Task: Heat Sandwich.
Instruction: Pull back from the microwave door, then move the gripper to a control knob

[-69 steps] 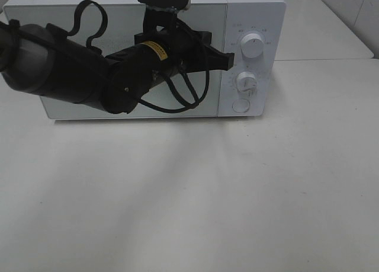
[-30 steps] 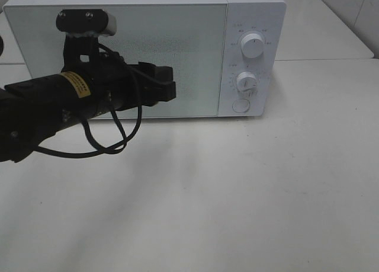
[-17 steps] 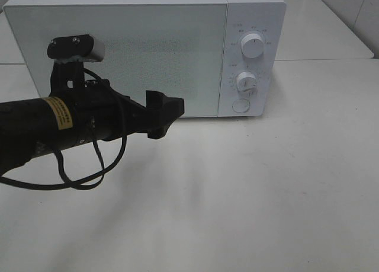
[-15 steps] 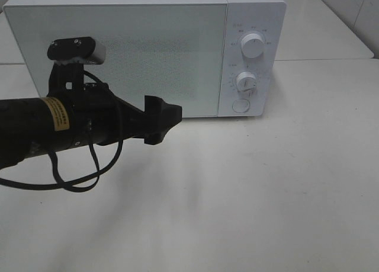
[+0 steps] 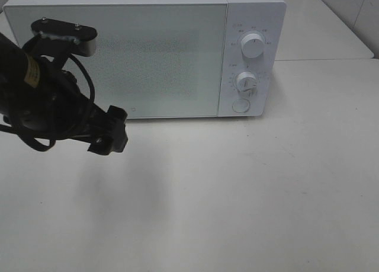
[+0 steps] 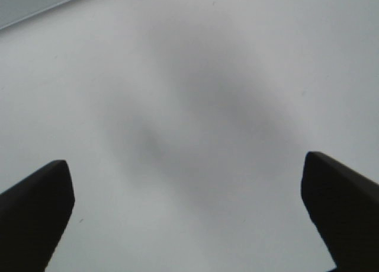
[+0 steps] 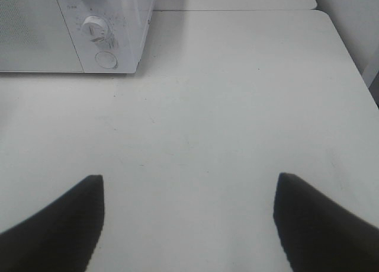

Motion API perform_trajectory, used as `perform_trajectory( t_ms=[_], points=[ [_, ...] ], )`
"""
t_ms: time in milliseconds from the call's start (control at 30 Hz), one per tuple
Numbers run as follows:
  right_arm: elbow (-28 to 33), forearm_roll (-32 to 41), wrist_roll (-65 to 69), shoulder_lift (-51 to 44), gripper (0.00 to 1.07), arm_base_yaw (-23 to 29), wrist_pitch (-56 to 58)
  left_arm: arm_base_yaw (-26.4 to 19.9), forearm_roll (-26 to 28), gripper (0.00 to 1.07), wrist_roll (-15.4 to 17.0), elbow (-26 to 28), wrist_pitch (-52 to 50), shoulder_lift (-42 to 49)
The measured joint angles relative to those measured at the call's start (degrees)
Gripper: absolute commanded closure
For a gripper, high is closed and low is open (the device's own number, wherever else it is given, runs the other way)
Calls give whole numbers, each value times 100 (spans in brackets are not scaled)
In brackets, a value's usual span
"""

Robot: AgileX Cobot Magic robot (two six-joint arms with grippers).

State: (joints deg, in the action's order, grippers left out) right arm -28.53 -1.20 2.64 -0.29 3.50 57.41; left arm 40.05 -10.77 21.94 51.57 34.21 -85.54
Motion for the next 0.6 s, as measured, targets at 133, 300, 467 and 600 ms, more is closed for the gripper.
perform_trajectory(
  t_ms=[133, 300, 467, 600],
  points=[
    [0, 0, 0, 0, 31, 0, 0, 0, 17, 7, -235, 304, 1066, 69],
    [0, 0, 0, 0, 31, 0, 0, -92, 57, 7, -321, 441, 1610, 264],
    [0, 0, 0, 0, 31, 0, 0, -831, 418, 7, -676, 447, 1919, 556],
    [0, 0, 0, 0, 31, 0, 0, -1862, 968, 7, -1289, 447, 2223, 791]
  ],
)
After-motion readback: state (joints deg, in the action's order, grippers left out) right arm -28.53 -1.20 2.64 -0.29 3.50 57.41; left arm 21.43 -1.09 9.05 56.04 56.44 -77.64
